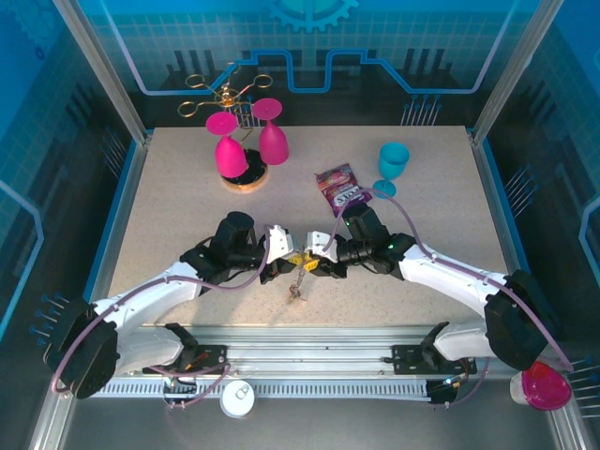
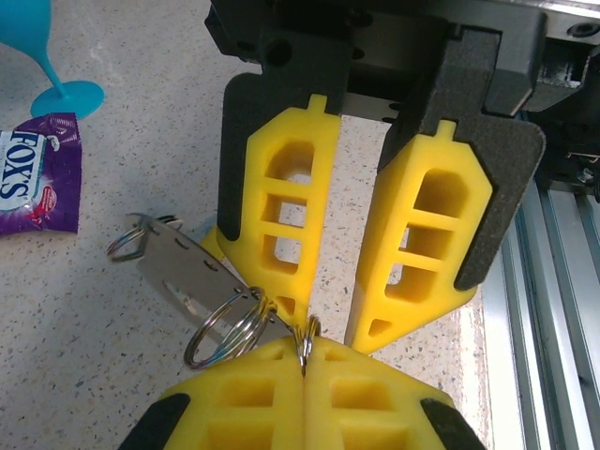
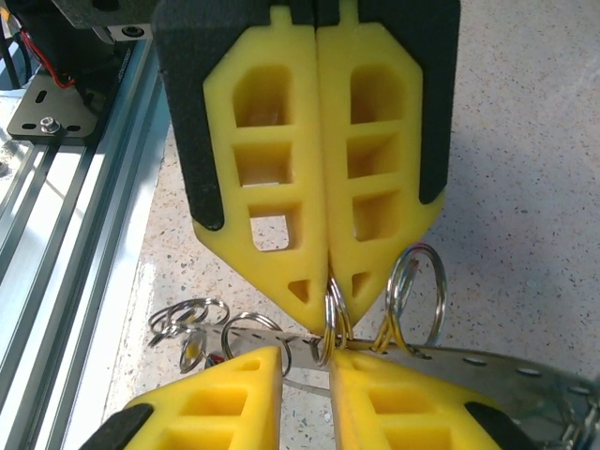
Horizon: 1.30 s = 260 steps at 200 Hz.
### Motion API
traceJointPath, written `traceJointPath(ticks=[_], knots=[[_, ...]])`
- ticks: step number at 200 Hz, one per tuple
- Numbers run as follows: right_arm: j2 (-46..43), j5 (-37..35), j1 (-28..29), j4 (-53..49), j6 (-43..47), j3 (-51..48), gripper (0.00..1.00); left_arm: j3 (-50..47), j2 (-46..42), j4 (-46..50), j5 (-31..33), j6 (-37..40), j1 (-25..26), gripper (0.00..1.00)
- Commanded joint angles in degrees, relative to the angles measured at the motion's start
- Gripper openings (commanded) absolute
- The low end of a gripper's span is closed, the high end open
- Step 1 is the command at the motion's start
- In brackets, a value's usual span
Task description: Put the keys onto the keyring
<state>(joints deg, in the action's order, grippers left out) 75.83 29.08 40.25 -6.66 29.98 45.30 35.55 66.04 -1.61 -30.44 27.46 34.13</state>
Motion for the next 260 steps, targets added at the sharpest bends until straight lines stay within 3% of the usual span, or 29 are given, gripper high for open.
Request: traceJointPath(ticks=[1,35,63,93,137,159,186,211,243,260], knots=[[0.37,1.6,0.96,4.78,-1.39,-0.46,0.22,-0.04,-0.95,-1.21,-2.97,2.0,0.76,0.0],[0.98,4.05,1.04,8.8,-4.05,-1.03,0.18,0.35,-0.47,-1.36,-2.88,2.22,1.0,0.0],[2.37,5.1,0.93,13.44,-6.76,-1.66,0.0,0.4,0.52,-2.41,-3.14,1.76,1.17,0.0],[3.87,7.72,-0.36,19.17,-10.26,-3.6,0.0,0.15,0.99,-3.03,-2.27,1.0,1.13,0.0],[5.45,10.26,-2.92,23.8,-11.98,-5.53,0.0,-4.05,-3.04,-7.02,1.67,-4.73,-0.66,0.44],[6.16,10.72,-3.63,23.79,-11.43,-5.74,0.0,-6.28,-7.66,-4.27,4.6,-6.15,-1.47,0.5],[6.61,11.39,-4.38,23.91,-10.84,-5.9,0.0,-7.48,-13.87,3.21,8.83,-6.37,-1.82,0.48],[6.94,12.41,-4.54,24.74,-10.87,-6.36,0.0,-8.06,-16.73,7.18,11.69,-6.5,-1.92,0.36],[6.97,13.29,-4.48,25.53,-11.02,-6.78,0.0,-7.37,-14.19,7.46,8.5,-7.01,-1.87,0.13],[6.96,13.88,-4.48,25.94,-11.36,-6.67,0.0,-6.95,-11.42,5.56,4.67,-7.81,-1.81,0.08]])
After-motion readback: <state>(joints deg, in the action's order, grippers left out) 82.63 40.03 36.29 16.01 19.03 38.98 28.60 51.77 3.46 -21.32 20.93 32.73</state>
